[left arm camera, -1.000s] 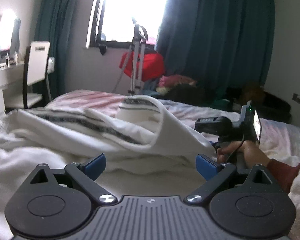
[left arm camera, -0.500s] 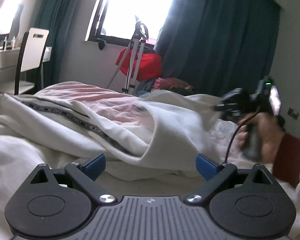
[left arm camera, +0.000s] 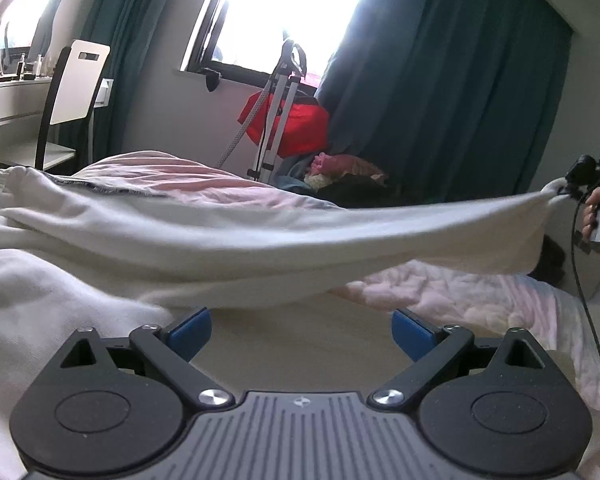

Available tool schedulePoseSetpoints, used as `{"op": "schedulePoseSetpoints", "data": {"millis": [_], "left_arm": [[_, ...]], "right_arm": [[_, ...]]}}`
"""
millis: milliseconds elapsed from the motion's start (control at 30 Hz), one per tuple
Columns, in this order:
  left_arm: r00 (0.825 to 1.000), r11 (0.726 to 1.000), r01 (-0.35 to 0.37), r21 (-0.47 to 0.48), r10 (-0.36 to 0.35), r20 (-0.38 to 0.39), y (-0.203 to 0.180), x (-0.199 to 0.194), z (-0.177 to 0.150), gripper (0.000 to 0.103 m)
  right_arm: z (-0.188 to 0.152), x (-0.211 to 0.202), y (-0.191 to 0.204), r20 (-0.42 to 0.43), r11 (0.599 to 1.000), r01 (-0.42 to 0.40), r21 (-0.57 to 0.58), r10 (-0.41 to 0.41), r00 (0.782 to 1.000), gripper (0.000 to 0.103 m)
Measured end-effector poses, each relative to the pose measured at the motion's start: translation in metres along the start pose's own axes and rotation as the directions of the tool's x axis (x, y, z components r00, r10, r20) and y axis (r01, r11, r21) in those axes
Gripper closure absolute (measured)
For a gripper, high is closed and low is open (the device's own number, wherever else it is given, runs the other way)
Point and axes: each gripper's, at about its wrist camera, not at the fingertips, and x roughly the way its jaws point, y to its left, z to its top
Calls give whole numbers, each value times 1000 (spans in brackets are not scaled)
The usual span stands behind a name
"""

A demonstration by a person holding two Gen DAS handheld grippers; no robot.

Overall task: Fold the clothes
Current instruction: 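Pull the held cuff across the garment with the right gripper and release, then move the left gripper toward the elastic waistband of the white garment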

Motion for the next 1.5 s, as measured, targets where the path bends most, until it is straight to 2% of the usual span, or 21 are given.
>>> {"op": "schedulePoseSetpoints", "data": {"millis": [100, 200, 333, 467, 533, 633, 733, 933, 1000, 1133, 1200, 1333, 1367, 1400, 1467, 1500], "left_arm": [[1000, 1000, -4, 22, 5, -10, -4, -2, -3, 5], [1000, 999, 0, 41, 0, -11, -8, -5, -5, 5], [1000, 998, 0, 57, 0, -10, -11, -7, -7, 5], [1000, 998, -3, 61, 4, -14, -11, -5, -8, 5], [1000, 998, -7, 67, 8, -18, -12, -4, -8, 5], [1000, 997, -4, 75, 6, -22, -14, -2, -7, 5], [1000, 996, 0, 91, 3, -27, -15, -2, -9, 5], [999, 994, 19, 108, -15, -36, -18, -7, -13, 5], [999, 993, 25, 115, -21, -36, -20, -9, -13, 5], [999, 990, 24, 136, -21, -28, -23, -14, -13, 5], [1000, 989, 20, 146, -17, -23, -24, -17, -13, 5], [1000, 986, 7, 164, -6, -7, -29, -21, -11, 5], [1000, 986, 4, 169, -4, -3, -30, -22, -10, 5], [1000, 985, 1, 173, -1, 1, -32, -23, -10, 5], [1000, 981, -16, 193, 13, 16, -36, -27, -10, 5], [1000, 979, -24, 202, 20, 22, -37, -29, -9, 5]], "right_arm": [[-15, 3, -26, 6, 1000, -8, 24, 8, 1000, 95], [-60, 15, -57, -93, 999, 44, 7, -43, 995, 95], [-117, 24, -101, -243, 990, 129, 63, -110, 964, 95], [-120, 45, -108, -320, 977, 165, 134, -115, 940, 95], [-106, 47, -93, -297, 980, 138, 145, -90, 951, 95], [-72, 43, -73, -210, 988, 66, 138, -36, 977, 95], [-39, 36, -58, -121, 992, -3, 123, 18, 993, 95], [-67, 14, -103, -24, 999, 13, 51, -12, 1000, 95], [-99, 16, -129, -82, 999, 38, 37, -35, 996, 94], [-159, 8, -165, -213, 995, 84, 49, -72, 974, 93], [-182, 6, -181, -269, 992, 102, 73, -79, 960, 89], [-182, -3, -181, -290, 994, 66, 90, -37, 956, 78], [-180, -8, -178, -300, 994, 51, 97, -20, 954, 66], [-177, -13, -175, -309, 994, 35, 104, -1, 951, 42], [-171, -32, -162, -281, 998, 5, 68, 15, 960, 18], [-168, -41, -155, -266, 999, -10, 49, 23, 964, 19]]}}
